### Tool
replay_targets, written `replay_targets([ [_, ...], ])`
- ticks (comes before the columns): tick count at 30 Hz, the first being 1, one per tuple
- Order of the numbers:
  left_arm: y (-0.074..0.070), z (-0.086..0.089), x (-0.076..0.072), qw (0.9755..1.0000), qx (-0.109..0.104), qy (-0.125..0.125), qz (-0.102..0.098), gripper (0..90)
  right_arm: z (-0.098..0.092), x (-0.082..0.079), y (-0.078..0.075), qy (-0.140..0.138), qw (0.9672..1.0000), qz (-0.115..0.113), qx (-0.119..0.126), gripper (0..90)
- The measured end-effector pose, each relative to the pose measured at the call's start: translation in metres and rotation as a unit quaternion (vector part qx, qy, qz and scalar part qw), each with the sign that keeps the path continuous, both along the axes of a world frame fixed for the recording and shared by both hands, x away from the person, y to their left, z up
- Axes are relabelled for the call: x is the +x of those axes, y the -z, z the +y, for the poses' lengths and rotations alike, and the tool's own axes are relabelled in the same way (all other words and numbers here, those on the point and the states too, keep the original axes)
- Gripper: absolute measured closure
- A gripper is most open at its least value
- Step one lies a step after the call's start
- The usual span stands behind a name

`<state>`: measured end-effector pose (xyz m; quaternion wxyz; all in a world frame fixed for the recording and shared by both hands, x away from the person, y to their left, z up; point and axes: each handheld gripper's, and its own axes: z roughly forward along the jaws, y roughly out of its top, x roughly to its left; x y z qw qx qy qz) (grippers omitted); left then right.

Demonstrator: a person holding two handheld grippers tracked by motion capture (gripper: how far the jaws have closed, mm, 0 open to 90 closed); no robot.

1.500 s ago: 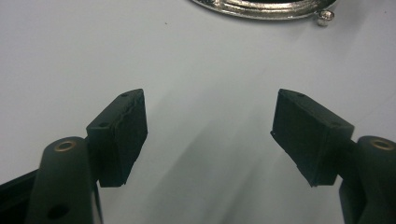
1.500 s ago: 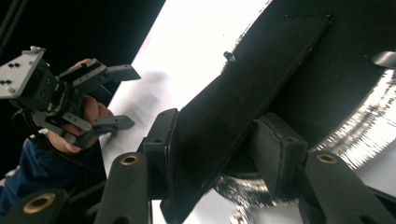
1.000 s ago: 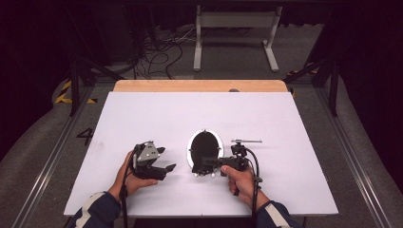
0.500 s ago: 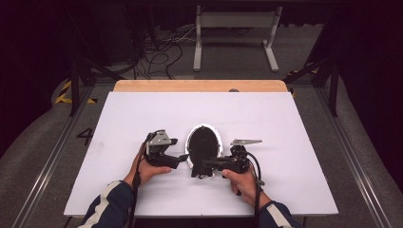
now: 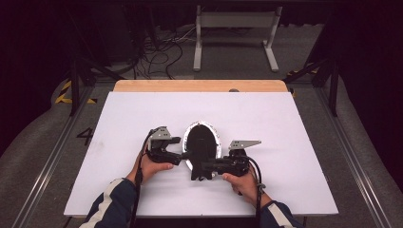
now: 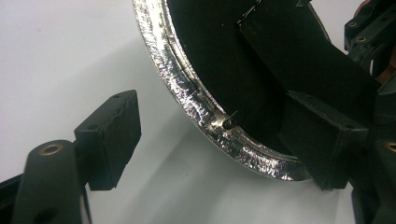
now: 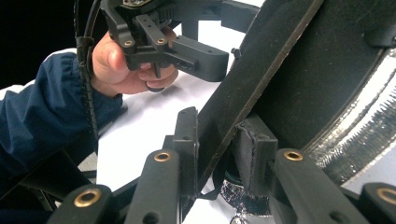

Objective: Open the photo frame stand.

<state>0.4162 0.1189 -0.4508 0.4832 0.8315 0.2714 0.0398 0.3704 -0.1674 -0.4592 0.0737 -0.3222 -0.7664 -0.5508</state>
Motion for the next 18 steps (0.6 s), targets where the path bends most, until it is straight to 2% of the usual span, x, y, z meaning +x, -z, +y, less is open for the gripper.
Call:
replay_targets([
  [4, 0.001, -0.004, 0.001, 0.9999, -0.005, 0.01, 0.012, 23.0, 0.0, -0.001, -0.001, -0.008, 0.9999, -0.009, -0.003, 72.6],
  [5, 0.001, -0.003, 0.001, 0.9997, -0.013, 0.016, 0.015, 24.7, 0.0, -0.002, -0.001, -0.009, 0.9999, -0.011, -0.004, 73.0],
  [7, 0.001, -0.003, 0.001, 0.9996, -0.016, 0.019, 0.017, 27.5, -0.001, -0.002, -0.001, -0.01, 0.9999, -0.011, -0.003, 73.0],
  [9, 0.0, -0.003, 0.0, 0.9987, -0.031, 0.033, 0.023, 32.2, -0.001, -0.002, -0.002, -0.012, 0.9998, -0.013, -0.004, 73.1],
  [10, 0.0, -0.003, 0.0, 0.9987, -0.031, 0.033, 0.023, 33.5, -0.001, -0.002, -0.002, -0.012, 0.9998, -0.013, -0.004, 73.1],
  [12, -0.002, -0.003, 0.0, 0.9989, -0.026, 0.037, 0.016, 33.8, -0.001, -0.002, -0.002, -0.012, 0.9999, -0.011, -0.004, 73.2],
  [14, -0.003, -0.002, -0.001, 0.9991, -0.025, 0.032, 0.012, 39.0, -0.002, -0.002, -0.002, -0.013, 0.9998, -0.012, -0.007, 73.3],
  [16, -0.005, 0.0, -0.001, 0.9992, -0.029, 0.028, 0.007, 43.6, -0.003, -0.002, -0.003, -0.012, 0.9999, -0.01, -0.007, 74.0],
  [17, -0.007, 0.002, -0.001, 0.9991, -0.031, 0.028, -0.006, 47.4, -0.003, -0.002, -0.002, -0.01, 0.9999, -0.007, -0.005, 74.7],
  [18, -0.009, 0.004, -0.003, 0.9988, -0.042, 0.026, -0.004, 51.6, -0.004, -0.002, -0.003, -0.008, 0.9999, -0.006, -0.006, 75.6],
])
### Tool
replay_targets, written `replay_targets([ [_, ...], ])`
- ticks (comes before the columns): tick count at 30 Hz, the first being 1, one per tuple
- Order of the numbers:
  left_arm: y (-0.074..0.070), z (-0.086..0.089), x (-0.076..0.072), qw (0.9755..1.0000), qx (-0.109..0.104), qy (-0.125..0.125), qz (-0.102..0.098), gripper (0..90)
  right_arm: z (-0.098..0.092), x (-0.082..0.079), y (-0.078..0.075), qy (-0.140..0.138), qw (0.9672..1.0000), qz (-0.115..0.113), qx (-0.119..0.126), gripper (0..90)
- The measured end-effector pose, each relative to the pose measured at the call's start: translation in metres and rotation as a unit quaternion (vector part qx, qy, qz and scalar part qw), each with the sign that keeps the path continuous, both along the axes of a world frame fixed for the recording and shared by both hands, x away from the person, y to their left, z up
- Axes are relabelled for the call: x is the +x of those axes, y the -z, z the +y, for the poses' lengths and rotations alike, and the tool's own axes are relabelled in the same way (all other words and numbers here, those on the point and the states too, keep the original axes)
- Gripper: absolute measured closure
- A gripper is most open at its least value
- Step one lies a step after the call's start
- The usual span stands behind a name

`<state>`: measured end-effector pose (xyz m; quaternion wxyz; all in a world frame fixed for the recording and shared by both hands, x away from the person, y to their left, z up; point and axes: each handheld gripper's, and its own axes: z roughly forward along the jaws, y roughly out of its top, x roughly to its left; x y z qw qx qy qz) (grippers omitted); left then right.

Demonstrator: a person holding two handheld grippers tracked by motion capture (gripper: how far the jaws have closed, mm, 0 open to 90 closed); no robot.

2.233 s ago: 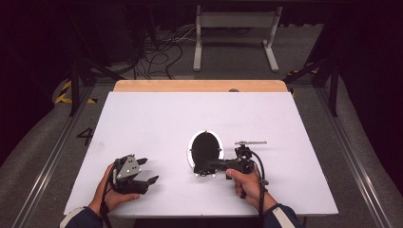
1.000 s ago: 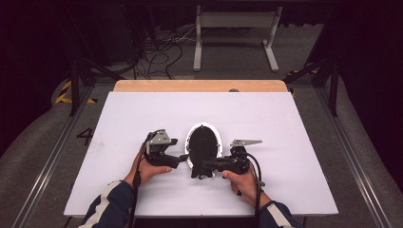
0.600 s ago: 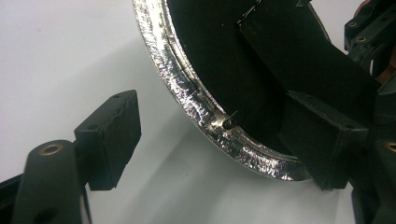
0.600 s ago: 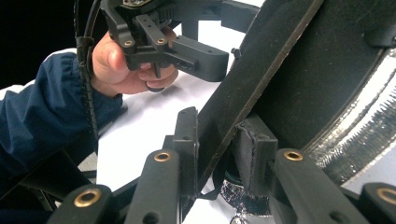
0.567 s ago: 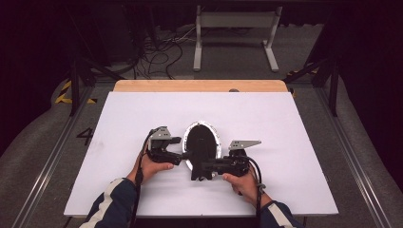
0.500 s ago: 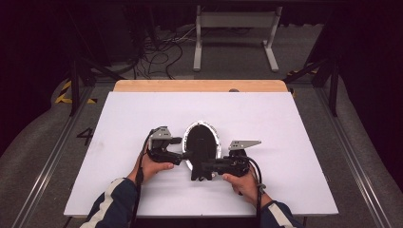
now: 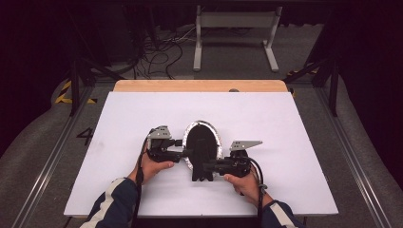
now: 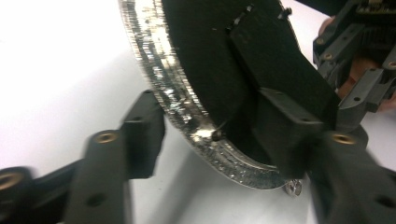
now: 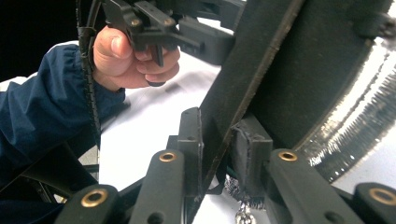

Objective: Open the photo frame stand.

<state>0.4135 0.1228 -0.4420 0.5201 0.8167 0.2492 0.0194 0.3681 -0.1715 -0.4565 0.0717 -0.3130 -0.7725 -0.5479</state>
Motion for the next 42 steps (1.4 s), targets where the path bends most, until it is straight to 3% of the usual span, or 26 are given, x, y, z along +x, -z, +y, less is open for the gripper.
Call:
replay_targets([
  [3, -0.005, 0.006, -0.002, 0.9995, -0.029, 0.009, -0.01, 62.2, -0.002, 0.001, -0.001, 0.009, 1.0, 0.0, 0.0, 79.1],
  [8, -0.009, 0.003, -0.007, 0.9984, -0.041, 0.034, -0.017, 67.8, -0.004, 0.001, -0.001, 0.016, 0.9998, 0.001, -0.009, 79.6],
  [12, -0.011, 0.0, -0.009, 0.9985, -0.031, 0.039, -0.025, 68.4, -0.005, 0.001, 0.0, 0.017, 0.9998, 0.002, -0.01, 79.3],
  [13, -0.01, -0.001, -0.01, 0.9987, -0.028, 0.039, -0.019, 67.8, -0.005, 0.001, 0.0, 0.018, 0.9998, 0.003, -0.01, 79.3],
  [14, -0.006, -0.004, -0.008, 0.9977, -0.021, 0.065, -0.001, 66.5, -0.005, 0.001, 0.0, 0.018, 0.9998, 0.002, -0.01, 79.2],
  [15, -0.005, -0.007, -0.01, 0.9976, -0.011, 0.068, -0.001, 64.0, -0.005, 0.0, 0.0, 0.018, 0.9998, 0.001, -0.01, 79.0],
  [16, -0.004, -0.01, -0.012, 0.9977, 0.008, 0.064, -0.022, 64.7, -0.005, 0.0, 0.0, 0.018, 0.9998, -0.001, -0.01, 79.1],
  [22, -0.007, -0.013, -0.015, 0.9975, 0.015, 0.062, -0.031, 66.3, -0.005, -0.001, -0.002, 0.023, 0.9996, -0.006, -0.015, 77.9],
  [27, -0.013, -0.015, -0.018, 0.9971, 0.025, 0.031, -0.064, 69.5, -0.006, -0.002, -0.006, 0.024, 0.9997, -0.007, -0.004, 78.0],
  [32, -0.017, -0.02, -0.019, 0.9929, 0.048, 0.003, -0.109, 71.9, -0.009, -0.003, -0.012, 0.028, 0.9995, -0.011, -0.004, 77.7],
  [42, -0.015, -0.032, -0.017, 0.9772, 0.099, -0.02, -0.187, 72.0, -0.014, -0.001, -0.015, 0.053, 0.9984, -0.014, -0.015, 76.1],
])
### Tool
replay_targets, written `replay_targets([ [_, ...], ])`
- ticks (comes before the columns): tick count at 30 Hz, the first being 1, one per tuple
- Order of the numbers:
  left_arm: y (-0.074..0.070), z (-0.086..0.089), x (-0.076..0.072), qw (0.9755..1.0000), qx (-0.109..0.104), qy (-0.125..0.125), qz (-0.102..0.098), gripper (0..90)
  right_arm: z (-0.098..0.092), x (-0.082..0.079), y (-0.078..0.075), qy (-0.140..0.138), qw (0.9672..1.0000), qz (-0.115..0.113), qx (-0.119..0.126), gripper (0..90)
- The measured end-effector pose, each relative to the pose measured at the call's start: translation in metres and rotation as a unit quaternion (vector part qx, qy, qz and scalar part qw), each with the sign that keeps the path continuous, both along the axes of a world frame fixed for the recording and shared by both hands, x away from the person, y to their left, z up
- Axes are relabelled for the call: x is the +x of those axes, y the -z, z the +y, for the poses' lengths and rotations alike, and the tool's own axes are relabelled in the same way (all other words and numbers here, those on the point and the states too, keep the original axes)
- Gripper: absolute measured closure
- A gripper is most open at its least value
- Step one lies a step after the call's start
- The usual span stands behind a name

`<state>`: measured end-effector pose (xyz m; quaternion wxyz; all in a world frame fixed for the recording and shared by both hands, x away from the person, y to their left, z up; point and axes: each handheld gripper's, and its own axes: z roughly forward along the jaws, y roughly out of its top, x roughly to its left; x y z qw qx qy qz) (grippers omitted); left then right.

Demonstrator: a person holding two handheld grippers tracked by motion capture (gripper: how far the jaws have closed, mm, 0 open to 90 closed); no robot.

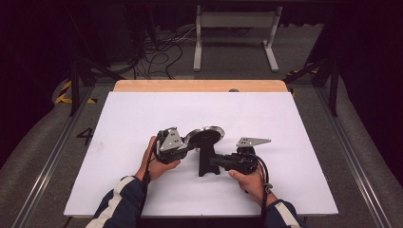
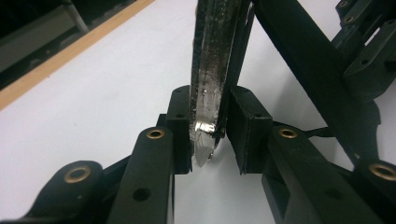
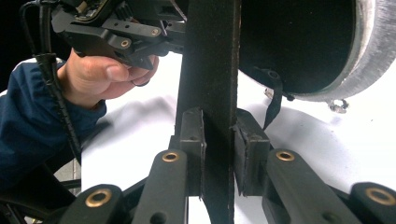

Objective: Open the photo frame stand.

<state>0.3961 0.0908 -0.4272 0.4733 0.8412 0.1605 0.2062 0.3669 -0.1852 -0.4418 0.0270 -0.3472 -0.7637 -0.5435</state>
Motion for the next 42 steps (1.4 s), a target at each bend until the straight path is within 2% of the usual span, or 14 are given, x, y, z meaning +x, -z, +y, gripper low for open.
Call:
replay_targets([
  [3, 0.003, -0.002, -0.001, 0.9997, 0.008, -0.007, -0.02, 72.1, -0.001, 0.001, 0.001, 0.005, 1.0, 0.003, -0.004, 75.6],
  [8, 0.003, -0.004, -0.003, 0.9992, 0.017, -0.009, -0.034, 72.0, -0.002, 0.001, 0.002, 0.012, 0.9999, 0.005, -0.003, 75.2],
  [11, 0.005, -0.006, -0.004, 0.9992, 0.014, -0.01, -0.037, 71.9, -0.002, -0.001, 0.001, 0.017, 0.9998, 0.002, -0.009, 74.8],
  [15, 0.006, -0.007, -0.007, 0.9996, 0.008, 0.001, -0.028, 72.8, -0.003, -0.004, 0.003, 0.014, 0.9995, -0.004, -0.029, 74.0],
  [18, 0.007, -0.007, -0.008, 0.9998, 0.001, 0.007, -0.019, 73.8, -0.004, -0.006, 0.003, 0.014, 0.9983, -0.015, -0.055, 73.0],
  [23, 0.007, -0.004, -0.009, 0.9999, -0.001, 0.016, -0.004, 73.1, -0.001, -0.009, 0.004, 0.013, 0.9972, -0.018, -0.071, 72.6],
  [30, 0.006, 0.001, -0.009, 0.9998, -0.015, 0.01, 0.01, 71.9, 0.001, -0.012, 0.003, 0.02, 0.9959, -0.025, -0.084, 72.1],
  [35, 0.004, 0.01, -0.011, 0.9998, -0.012, 0.004, 0.013, 67.0, -0.001, -0.013, 0.001, 0.027, 0.9949, -0.028, -0.093, 73.7],
  [39, 0.0, 0.022, -0.016, 0.9998, -0.008, 0.014, 0.015, 67.2, -0.003, -0.015, -0.003, 0.033, 0.9935, -0.036, -0.103, 76.3],
  [42, 0.0, 0.028, -0.018, 0.9998, 0.0, 0.01, 0.015, 67.5, -0.002, -0.018, -0.005, 0.038, 0.9916, -0.048, -0.114, 77.2],
])
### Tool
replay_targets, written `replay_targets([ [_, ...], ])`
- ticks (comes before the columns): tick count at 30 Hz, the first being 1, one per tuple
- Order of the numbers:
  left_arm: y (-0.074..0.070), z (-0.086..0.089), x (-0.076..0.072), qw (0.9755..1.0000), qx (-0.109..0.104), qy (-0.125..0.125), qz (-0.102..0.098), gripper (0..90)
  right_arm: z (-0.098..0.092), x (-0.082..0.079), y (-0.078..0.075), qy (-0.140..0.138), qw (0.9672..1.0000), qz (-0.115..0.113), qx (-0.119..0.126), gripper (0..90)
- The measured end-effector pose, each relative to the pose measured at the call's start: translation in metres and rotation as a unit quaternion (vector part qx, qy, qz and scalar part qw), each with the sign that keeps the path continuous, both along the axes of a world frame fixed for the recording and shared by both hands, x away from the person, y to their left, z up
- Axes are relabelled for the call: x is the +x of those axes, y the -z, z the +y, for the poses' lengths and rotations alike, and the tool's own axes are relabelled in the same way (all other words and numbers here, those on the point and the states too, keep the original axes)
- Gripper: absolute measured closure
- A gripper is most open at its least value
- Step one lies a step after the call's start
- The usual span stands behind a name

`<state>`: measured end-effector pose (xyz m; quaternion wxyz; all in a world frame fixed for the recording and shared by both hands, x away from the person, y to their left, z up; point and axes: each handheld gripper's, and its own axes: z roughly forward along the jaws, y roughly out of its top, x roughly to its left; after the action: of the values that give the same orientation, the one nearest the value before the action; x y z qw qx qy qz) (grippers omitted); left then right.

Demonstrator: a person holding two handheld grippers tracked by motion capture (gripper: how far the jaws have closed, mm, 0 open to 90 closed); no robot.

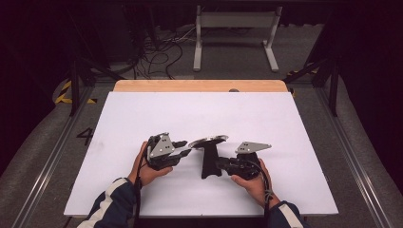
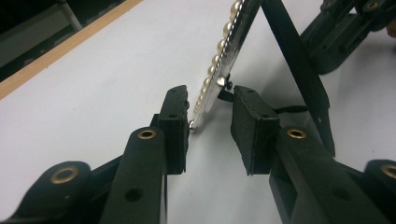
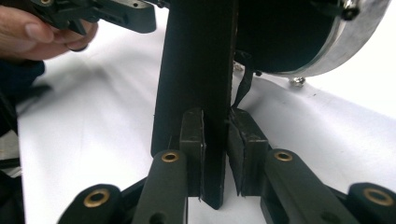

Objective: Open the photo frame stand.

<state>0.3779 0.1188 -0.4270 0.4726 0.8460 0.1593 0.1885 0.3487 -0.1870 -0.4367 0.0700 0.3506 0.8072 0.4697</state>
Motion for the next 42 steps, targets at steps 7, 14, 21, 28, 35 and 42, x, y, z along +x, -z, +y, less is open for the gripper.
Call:
replay_targets([
  [7, 0.006, 0.003, 0.009, 0.9997, -0.007, -0.004, 0.021, 66.4, 0.002, -0.017, -0.014, 0.027, 0.9968, -0.065, -0.037, 88.6],
  [14, 0.011, -0.008, 0.015, 0.9993, -0.02, -0.006, 0.033, 60.9, 0.018, -0.034, -0.024, 0.024, 0.9919, -0.12, -0.035, 90.0],
  [21, 0.011, -0.014, 0.015, 0.9994, -0.017, 0.002, 0.028, 63.1, 0.052, -0.041, -0.016, 0.011, 0.99, -0.136, -0.037, 90.0],
  [28, 0.019, -0.02, 0.022, 0.999, -0.014, -0.002, 0.043, 68.3, 0.079, -0.038, 0.003, 0.016, 0.9907, -0.123, -0.057, 90.0],
  [35, 0.021, -0.023, 0.021, 0.9994, 0.0, -0.001, 0.035, 75.9, 0.08, -0.035, 0.011, 0.03, 0.9898, -0.112, -0.084, 90.0],
  [42, 0.019, -0.023, 0.017, 0.9996, 0.019, 0.001, 0.022, 79.4, 0.081, -0.037, 0.011, 0.038, 0.9875, -0.115, -0.101, 90.0],
])
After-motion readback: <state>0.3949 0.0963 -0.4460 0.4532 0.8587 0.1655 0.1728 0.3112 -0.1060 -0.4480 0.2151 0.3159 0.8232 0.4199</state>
